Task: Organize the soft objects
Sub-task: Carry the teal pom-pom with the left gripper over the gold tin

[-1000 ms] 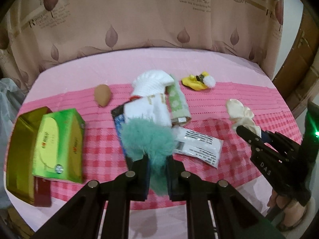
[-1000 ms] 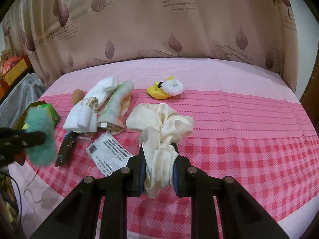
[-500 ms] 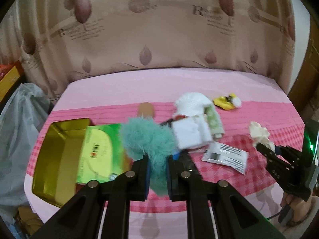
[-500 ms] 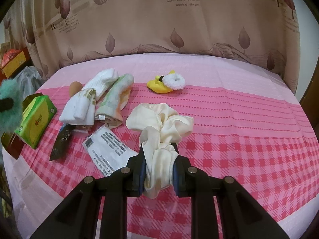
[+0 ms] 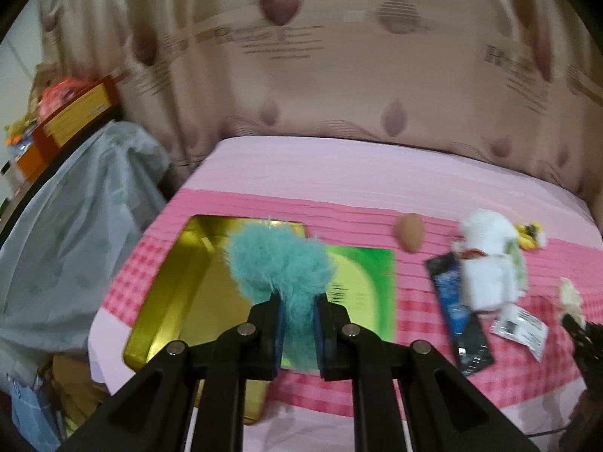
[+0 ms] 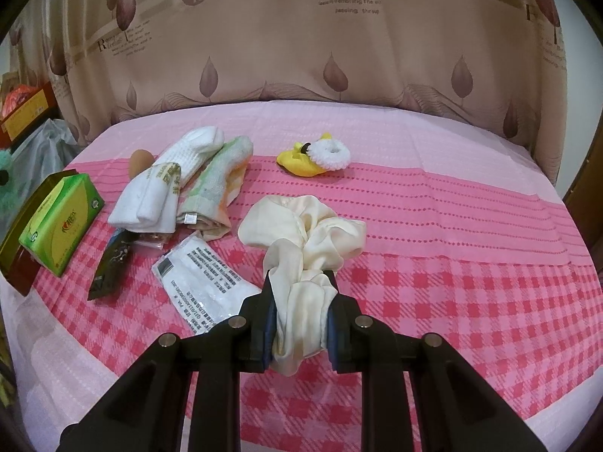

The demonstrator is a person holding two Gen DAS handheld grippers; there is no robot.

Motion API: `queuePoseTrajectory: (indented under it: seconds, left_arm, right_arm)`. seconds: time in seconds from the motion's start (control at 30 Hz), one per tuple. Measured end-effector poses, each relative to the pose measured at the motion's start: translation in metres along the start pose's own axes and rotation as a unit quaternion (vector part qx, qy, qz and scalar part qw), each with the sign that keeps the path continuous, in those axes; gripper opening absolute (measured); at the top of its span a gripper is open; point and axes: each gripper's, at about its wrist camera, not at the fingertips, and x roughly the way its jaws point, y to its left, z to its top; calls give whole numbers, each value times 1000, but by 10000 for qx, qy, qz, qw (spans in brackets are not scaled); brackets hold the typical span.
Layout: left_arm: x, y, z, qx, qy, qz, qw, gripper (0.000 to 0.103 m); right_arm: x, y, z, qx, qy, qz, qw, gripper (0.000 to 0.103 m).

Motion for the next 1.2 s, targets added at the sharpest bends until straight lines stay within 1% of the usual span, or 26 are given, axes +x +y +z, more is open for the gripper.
queuePoseTrajectory:
  seconds: [0.17, 0.33, 0.6, 0.7, 0.83, 1.0, 1.07, 1.2]
  left_arm:
    - [12, 36, -4, -200, 59, 345, 9992, 13]
    - [28, 67, -12, -437, 203, 493, 9976, 13]
    - [61, 101, -27, -733, 531, 692, 9935, 13]
    - [71, 110, -33, -800, 605, 785, 9919, 13]
    - [82, 122, -37, -949, 738, 805, 9895, 13]
    - [84, 126, -39, -981, 731, 939, 9880, 13]
    - [86, 128, -40, -1031, 782, 897, 9875, 13]
    - [91, 133, -43, -1109, 882, 938, 9855, 14]
  right_arm:
    - [0, -3, 1, 38, -44, -66, 10000, 19]
    - [-2, -5, 2, 54, -102, -115, 9999, 19]
    - [-11, -5, 3, 56, -237, -191, 9995, 19]
    - [-14, -3, 2, 52, -268, -206, 9994, 19]
    - [-16, 0, 1, 32, -297, -233, 9993, 19]
    - [-18, 5, 0, 13, -319, -240, 9992, 19]
    - [-19, 7, 0, 6, -334, -246, 9991, 19]
    - [-20, 8, -1, -2, -337, -246, 9991, 19]
